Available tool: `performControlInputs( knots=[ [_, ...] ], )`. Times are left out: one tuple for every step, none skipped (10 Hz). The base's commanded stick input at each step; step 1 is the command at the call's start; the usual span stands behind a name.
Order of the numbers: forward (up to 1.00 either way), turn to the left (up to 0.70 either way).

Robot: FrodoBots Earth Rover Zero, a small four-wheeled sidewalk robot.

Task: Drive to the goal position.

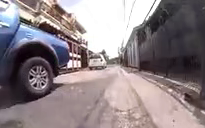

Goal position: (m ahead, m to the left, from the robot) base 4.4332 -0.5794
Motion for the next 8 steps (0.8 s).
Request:
performControlInputs(
  knots=[
    [0.7,0.0],
    [0.7,0.0],
    [0.7,0.0],
    [0.7,0.0],
    [0.7,0.0],
    [0.7,0.0],
    [0.7,0.0],
    [0.7,0.0]
  ],
)
